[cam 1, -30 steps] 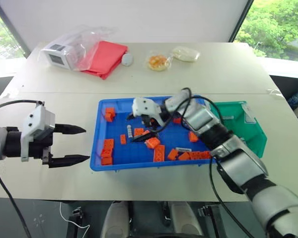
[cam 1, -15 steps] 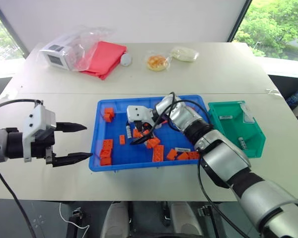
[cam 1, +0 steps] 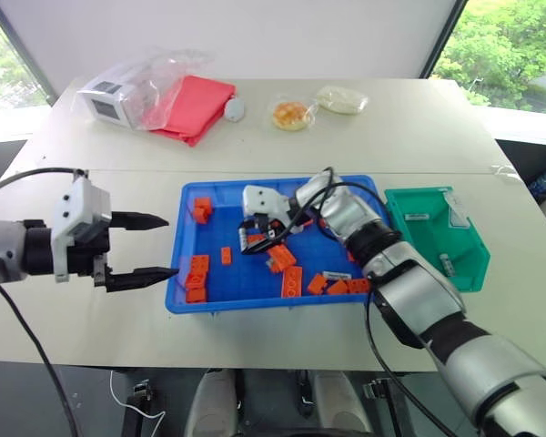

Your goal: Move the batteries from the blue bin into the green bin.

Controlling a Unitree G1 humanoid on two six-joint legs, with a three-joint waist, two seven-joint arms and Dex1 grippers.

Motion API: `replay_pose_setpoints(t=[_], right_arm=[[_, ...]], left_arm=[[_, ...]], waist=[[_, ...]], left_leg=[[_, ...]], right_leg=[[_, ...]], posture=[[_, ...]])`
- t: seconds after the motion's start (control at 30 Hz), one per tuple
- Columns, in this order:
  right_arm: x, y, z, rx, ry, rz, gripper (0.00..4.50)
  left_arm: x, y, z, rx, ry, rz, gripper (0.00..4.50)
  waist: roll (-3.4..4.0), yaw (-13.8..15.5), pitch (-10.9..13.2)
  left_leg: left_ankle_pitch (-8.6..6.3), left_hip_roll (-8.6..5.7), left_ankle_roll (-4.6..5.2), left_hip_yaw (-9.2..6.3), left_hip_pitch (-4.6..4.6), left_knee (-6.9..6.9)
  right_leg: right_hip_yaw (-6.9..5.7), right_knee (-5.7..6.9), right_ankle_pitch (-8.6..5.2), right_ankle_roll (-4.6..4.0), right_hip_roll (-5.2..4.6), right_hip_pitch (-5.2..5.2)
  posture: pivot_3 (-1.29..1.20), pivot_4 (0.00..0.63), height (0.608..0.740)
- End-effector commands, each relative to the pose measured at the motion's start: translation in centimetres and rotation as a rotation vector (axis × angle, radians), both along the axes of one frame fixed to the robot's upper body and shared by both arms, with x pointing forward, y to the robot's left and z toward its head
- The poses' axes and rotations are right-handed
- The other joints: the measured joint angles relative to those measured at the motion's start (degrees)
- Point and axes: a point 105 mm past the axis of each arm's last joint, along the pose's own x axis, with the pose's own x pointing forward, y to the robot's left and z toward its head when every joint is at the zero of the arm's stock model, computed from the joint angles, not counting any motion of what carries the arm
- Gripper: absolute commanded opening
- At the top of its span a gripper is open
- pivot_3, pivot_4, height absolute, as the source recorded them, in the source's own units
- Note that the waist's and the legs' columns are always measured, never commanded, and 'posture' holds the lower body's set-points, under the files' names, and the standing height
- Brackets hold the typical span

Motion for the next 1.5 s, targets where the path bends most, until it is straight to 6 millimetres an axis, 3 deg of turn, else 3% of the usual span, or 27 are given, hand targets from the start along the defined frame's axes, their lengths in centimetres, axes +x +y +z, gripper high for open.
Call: replay_pose_setpoints(t=[0.03,0.13,0.23,0.37,0.5,0.63,0.67,0.77,0.87,0.97,1.07,1.2,1.33,1.5], right_arm=[[-0.6,-2.7,5.4,0.151,-0.042,-0.107,2.22],[-1.6,-7.7,9.2,0.251,-0.022,-0.297,2.22],[-2.9,-13.7,11.0,0.274,-0.037,-0.516,2.22],[-5.4,-20.3,10.7,0.187,-0.080,-0.753,2.22],[-7.3,-23.7,9.4,0.121,-0.077,-0.887,2.22],[-8.0,-25.4,7.7,0.060,-0.087,-0.955,4.22],[-7.8,-25.4,7.7,0.056,-0.105,-0.961,4.48],[-7.2,-25.1,8.4,0.071,-0.143,-0.950,4.48],[-5.7,-21.3,10.3,0.135,-0.190,-0.808,4.48],[-4.8,-16.3,10.1,0.162,-0.143,-0.681,4.48],[-4.3,-12.5,8.6,0.143,-0.094,-0.632,4.48],[-5.2,-8.3,5.8,0.108,0.009,-0.544,4.48],[-6.1,-6.4,3.4,0.062,0.052,-0.500,4.48],[-6.8,-5.4,1.4,0.025,0.094,-0.474,4.48]], left_arm=[[0.8,-0.8,0.0,-0.010,-0.020,-0.044,4.50],[1.8,-1.6,-0.6,-0.025,-0.013,-0.085,4.50],[2.7,-2.5,-1.0,-0.035,-0.014,-0.127,4.50],[3.6,-3.4,-1.1,-0.042,-0.018,-0.179,4.50],[4.2,-3.9,-1.1,-0.044,-0.025,-0.209,4.50],[4.3,-4.3,-1.0,-0.051,-0.033,-0.225,4.50],[4.3,-4.3,-1.0,-0.052,-0.035,-0.227,4.50],[4.2,-4.4,-1.0,-0.054,-0.037,-0.230,4.50],[3.8,-4.1,-0.8,-0.052,-0.038,-0.224,4.50],[3.7,-3.8,-0.7,-0.046,-0.046,-0.199,4.50],[3.3,-3.5,-0.6,-0.044,-0.045,-0.184,4.50],[2.7,-3.3,-0.7,-0.040,-0.039,-0.166,4.50],[2.4,-2.9,-0.6,-0.037,-0.034,-0.144,4.50],[2.0,-2.7,-0.7,-0.038,-0.027,-0.123,4.50]], waist=[[0.00,0.3,0.0],[-0.01,0.2,0.0],[-0.03,0.3,0.0],[-0.07,0.3,0.0],[-0.04,-0.5,0.0],[-0.05,-0.4,0.0],[-0.06,-0.4,0.0],[-0.06,-0.4,0.0],[-0.03,-0.8,0.0],[-0.10,-1.2,0.0],[-0.12,-1.0,0.0],[-0.11,-0.1,0.0],[-0.13,0.2,0.0],[-0.16,0.0,0.0]], left_leg=[[0.00,-0.03,0.00,-0.02,-0.02,0.00],[0.00,-0.04,0.00,-0.02,-0.05,0.01],[0.00,-0.05,0.01,-0.04,-0.06,0.01],[-0.01,-0.05,0.02,-0.02,-0.05,0.00],[-0.03,-0.04,0.05,0.05,0.00,-0.01],[-0.02,-0.01,0.06,0.01,0.13,-0.01],[-0.02,-0.02,0.06,0.02,0.13,-0.01],[-0.02,-0.03,0.06,0.05,0.12,0.00],[-0.02,-0.03,0.06,0.07,0.12,0.02],[-0.02,0.02,0.06,-0.02,0.13,0.00],[-0.02,0.05,0.06,-0.11,0.09,-0.07],[-0.02,0.04,0.07,-0.04,-0.10,-0.04],[-0.02,-0.05,0.07,-0.10,-0.34,0.11],[-0.02,-0.06,0.07,-0.09,-0.35,0.17]], right_leg=[[-0.01,-0.01,0.00,0.01,-0.02,0.01],[-0.01,-0.02,0.01,0.03,-0.03,-0.01],[-0.03,-0.04,0.01,0.03,-0.02,-0.01],[-0.03,-0.12,0.00,0.02,0.00,0.00],[0.07,-0.15,-0.01,0.02,0.01,-0.01],[0.12,-0.10,-0.01,0.02,0.09,0.06],[0.13,-0.10,-0.04,-0.03,0.08,0.06],[0.17,-0.10,-0.06,-0.06,0.05,0.05],[0.21,-0.11,-0.08,-0.09,0.05,0.03],[0.21,-0.08,-0.11,-0.15,0.15,0.04],[0.16,-0.06,-0.07,-0.09,0.21,0.02],[0.14,-0.06,-0.01,0.02,0.13,-0.12],[0.04,-0.13,-0.02,0.00,0.00,-0.16],[0.04,-0.21,-0.08,-0.11,-0.02,-0.11]], posture=[[0.00,0.150,0.734],[0.00,0.150,0.734],[0.00,0.150,0.734],[0.00,0.150,0.734],[0.00,0.150,0.734],[0.00,0.150,0.734],[0.00,0.150,0.734],[0.00,0.150,0.734],[0.00,0.150,0.734],[0.00,0.150,0.734],[0.00,0.150,0.734],[0.00,0.150,0.734],[0.00,0.150,0.734],[0.00,0.150,0.734]])
